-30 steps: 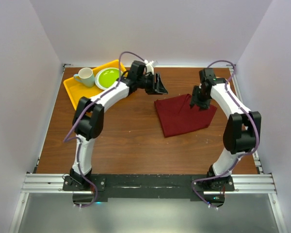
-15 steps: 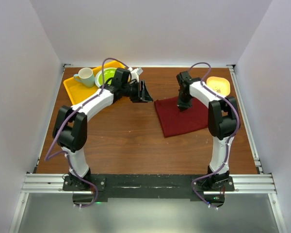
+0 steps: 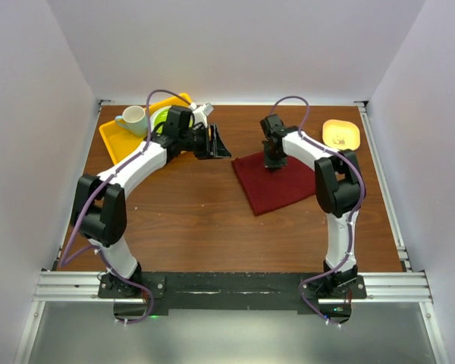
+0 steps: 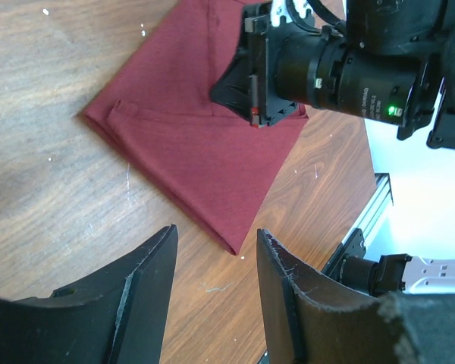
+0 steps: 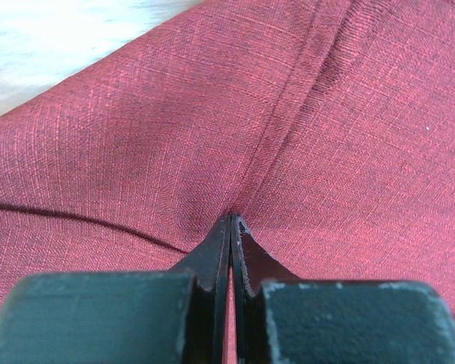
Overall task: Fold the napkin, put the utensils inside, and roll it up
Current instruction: Fold the napkin
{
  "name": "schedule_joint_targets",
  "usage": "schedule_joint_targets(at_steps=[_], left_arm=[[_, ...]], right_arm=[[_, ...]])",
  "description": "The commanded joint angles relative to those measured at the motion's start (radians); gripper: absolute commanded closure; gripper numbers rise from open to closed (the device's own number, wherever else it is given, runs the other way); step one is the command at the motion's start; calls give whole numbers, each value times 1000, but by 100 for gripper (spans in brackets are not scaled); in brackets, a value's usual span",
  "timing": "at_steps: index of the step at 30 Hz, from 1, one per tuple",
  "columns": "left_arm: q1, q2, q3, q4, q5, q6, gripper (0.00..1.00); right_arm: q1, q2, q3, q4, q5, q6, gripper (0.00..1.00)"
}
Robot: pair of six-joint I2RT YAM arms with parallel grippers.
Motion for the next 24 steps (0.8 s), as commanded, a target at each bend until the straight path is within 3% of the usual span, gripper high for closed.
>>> schedule_joint_targets(at_steps=[1,10,15,17,19,20,23,24], left_arm=[[17,-54,-29,13,10,13,49],[36,-122,-89,4,-30,3,49],[49,-200,-146,-13,-91,-33,48],[60,-244,-176,-27,-134,-52,48],[72,-292,-218,-36,-179,-95,46],[77,-307,-233,-53,-194,-113,45],[111,-370,-297,-79,-225,-182,44],[122,-402,-313,-90,-231,-213,44]], right_arm=[[44,6,-52,63,-49,-84,100],[198,-45,-125,90,-134,-193,100],[228,-112,-28,-71,22,-145,100],[233,-163,-10,-110,36,-167,90],[248,-265,-26,-99,9,-235,71],[273,-291,-37,-96,-14,-271,50],[360,-373,-92,-121,-54,-371,28],[386,-390,-147,-115,-62,-385,26]])
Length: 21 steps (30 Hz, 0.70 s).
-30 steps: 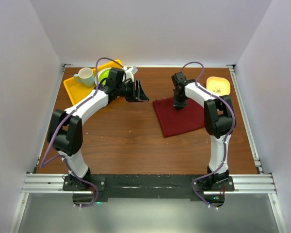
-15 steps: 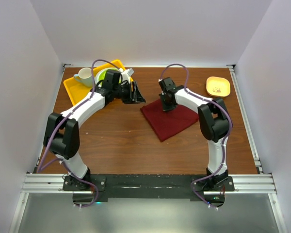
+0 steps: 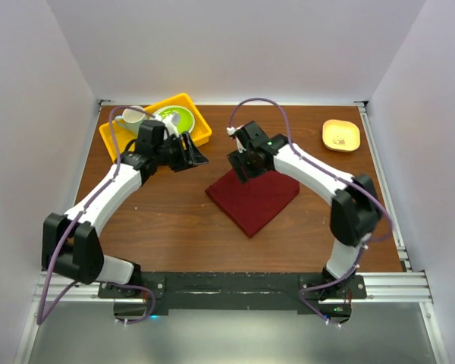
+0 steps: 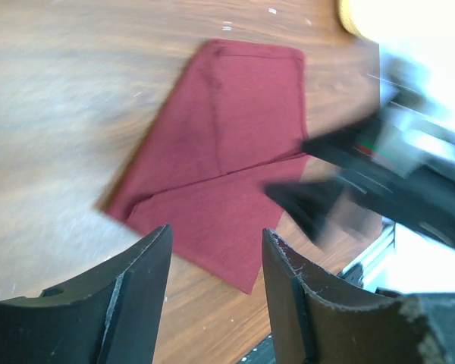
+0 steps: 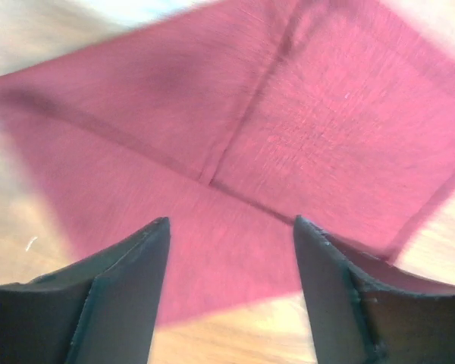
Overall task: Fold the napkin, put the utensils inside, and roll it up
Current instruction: Fold the napkin, then roll the napkin with the utensil
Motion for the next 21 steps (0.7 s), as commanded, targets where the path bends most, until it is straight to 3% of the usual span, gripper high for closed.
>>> schedule_joint_targets(at_steps=[1,5,10,16,21], left_arm=[[66,-100,-83,-57,-86,-124,44],[109,-122,-95,-170,-153,-155,43],[173,-93,-155,-134,-38,-153,43],[178,-107,-209,-74,-3,-158,43],[180,-108,-227,-63,-6,-153,43]], right_arm=[[143,-166,-96,-28,-38,-175,25],[320,-170,-165,-14,91,-177,20],[432,-97,-126,-60,177,-69,24],[449,-61,-138,-32,180,-42,35],[476,-27,-164,-9,208,-54,37]])
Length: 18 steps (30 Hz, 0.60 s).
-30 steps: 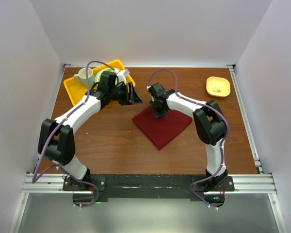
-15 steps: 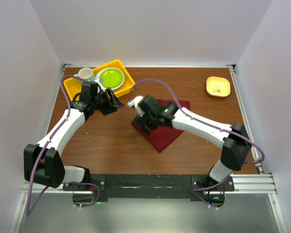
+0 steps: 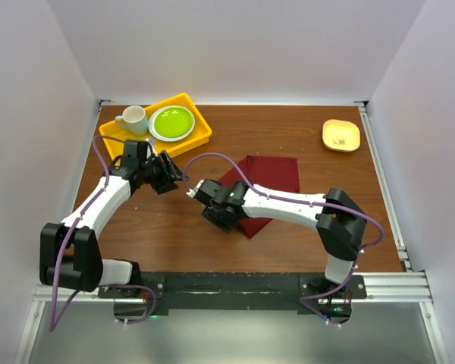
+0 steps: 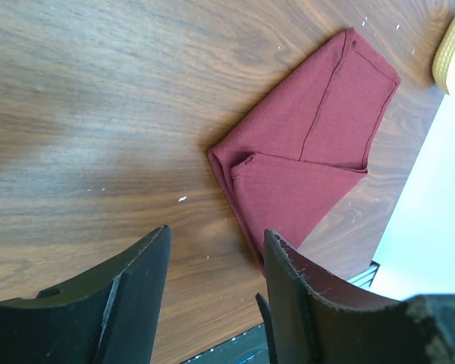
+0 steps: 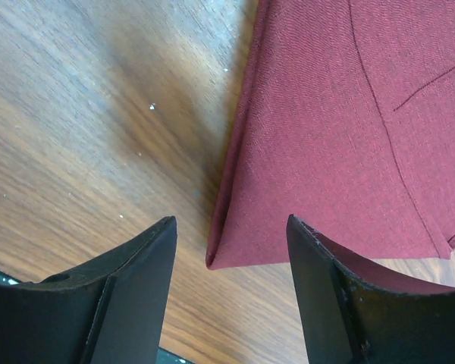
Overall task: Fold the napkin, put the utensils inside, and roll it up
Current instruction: Roll the napkin with the utensil
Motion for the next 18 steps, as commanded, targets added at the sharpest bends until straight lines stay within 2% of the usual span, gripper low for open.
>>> schedule_joint_targets(at_steps=[1,12,18], left_arm=[[9,-12,-15,58,30,-8,43],[49,-57,-45,99,27,-21,42],[60,-40,-44,110,37,-11,41]], right_arm=[[33,27,-16,34,63,14,39],[49,80,-41,83,155,36,45],[56,112,-37,104,186,39,45]])
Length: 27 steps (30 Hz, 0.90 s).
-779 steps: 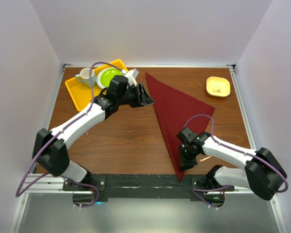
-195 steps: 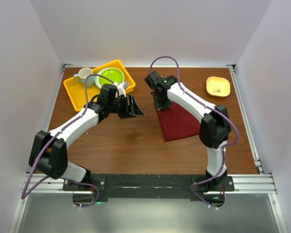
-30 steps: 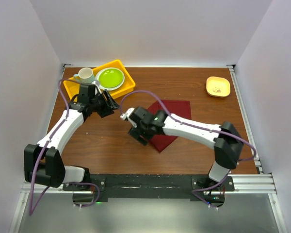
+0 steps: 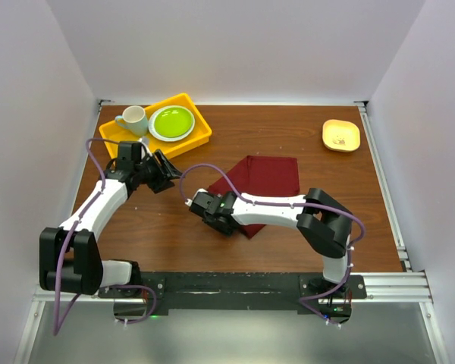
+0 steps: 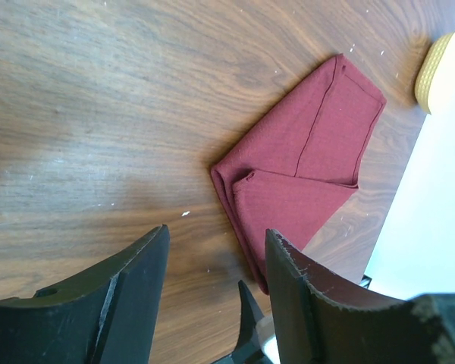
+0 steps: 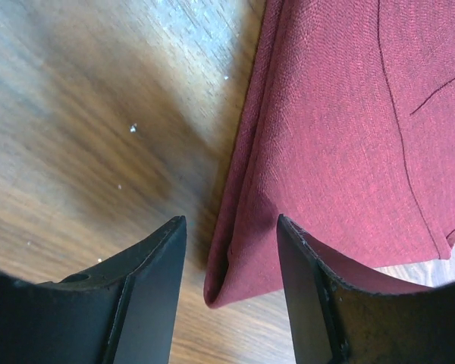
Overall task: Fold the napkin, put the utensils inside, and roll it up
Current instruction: Roll the napkin with the utensil
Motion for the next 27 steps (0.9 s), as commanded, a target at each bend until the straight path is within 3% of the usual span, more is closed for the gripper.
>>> schedule_joint_targets(at_steps=[1,18,27], left_arm=[[12,-11,2,45,29,-1,41],[35,20,-8,78,55,16,41],[46,26,-6,76,67,28,41]], right_arm=[[10,15,2,41,61,22,46],[11,69,-19,58,147,57,48],[-1,93,-39,82,117,62,48]])
